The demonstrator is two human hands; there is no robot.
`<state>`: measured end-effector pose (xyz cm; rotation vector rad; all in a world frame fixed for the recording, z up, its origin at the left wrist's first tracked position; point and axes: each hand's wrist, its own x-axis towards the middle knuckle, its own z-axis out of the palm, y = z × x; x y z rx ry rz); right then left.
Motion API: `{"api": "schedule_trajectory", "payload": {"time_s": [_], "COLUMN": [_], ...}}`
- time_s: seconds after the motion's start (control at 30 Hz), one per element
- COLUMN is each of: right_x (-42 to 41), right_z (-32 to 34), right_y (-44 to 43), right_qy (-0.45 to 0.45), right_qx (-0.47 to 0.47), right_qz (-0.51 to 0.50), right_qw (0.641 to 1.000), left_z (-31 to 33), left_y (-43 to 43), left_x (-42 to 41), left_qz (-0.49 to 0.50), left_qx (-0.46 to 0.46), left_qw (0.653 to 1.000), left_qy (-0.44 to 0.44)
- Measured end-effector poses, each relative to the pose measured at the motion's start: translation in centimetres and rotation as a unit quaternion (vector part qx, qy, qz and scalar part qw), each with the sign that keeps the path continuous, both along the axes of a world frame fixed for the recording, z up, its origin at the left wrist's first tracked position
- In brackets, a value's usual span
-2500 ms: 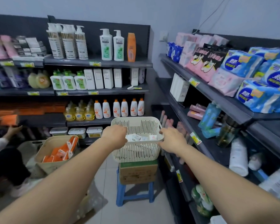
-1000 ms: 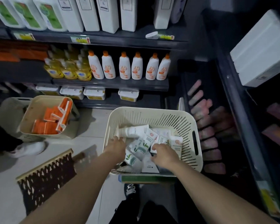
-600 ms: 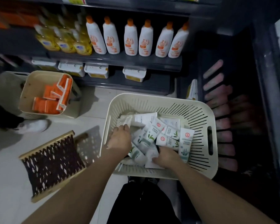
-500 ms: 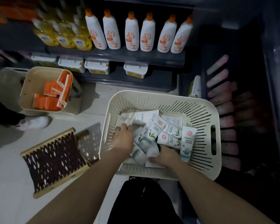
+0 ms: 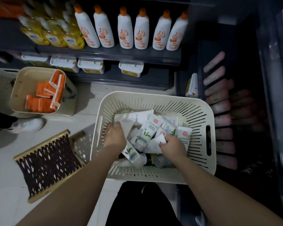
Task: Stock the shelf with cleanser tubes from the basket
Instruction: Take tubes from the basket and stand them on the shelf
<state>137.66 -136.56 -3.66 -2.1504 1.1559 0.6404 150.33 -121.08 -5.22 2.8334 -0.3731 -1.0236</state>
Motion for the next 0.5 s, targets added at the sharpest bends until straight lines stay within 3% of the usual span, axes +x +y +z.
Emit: {"api": "schedule_trajectory", "payload": {"time_s": [0.13, 0.27, 0.4, 0.5], "right_x": [-0.2, 0.7, 2.1, 2.6], "right_z": [0.5, 0.9, 0.4, 0.0], "right_y": [0.5, -0.9, -1.9, -2.1], "right_qy": [-0.116, -0.208, -0.187, -0.179], "right_qx": [-0.069, -0.034, 0.041, 0.087], "right_qz": [0.008, -0.135, -0.254, -0.332], "right_qw": [0.991, 0.968, 0.948, 0.922], "left_z": [-0.5, -0.3, -0.2, -0.2], "left_y": [0.2, -0.1, 0.0, -0.4], "left_x": [0.6, 1.2, 1.5, 0.7], "left_qz": [0.007, 0.029, 0.197, 0.256], "left_qx": [0.005, -0.029, -0.167, -0.211], "left_qw": [0.999, 0.992, 0.941, 0.904], "left_qy": [0.049, 0.12, 0.218, 0.268]}}
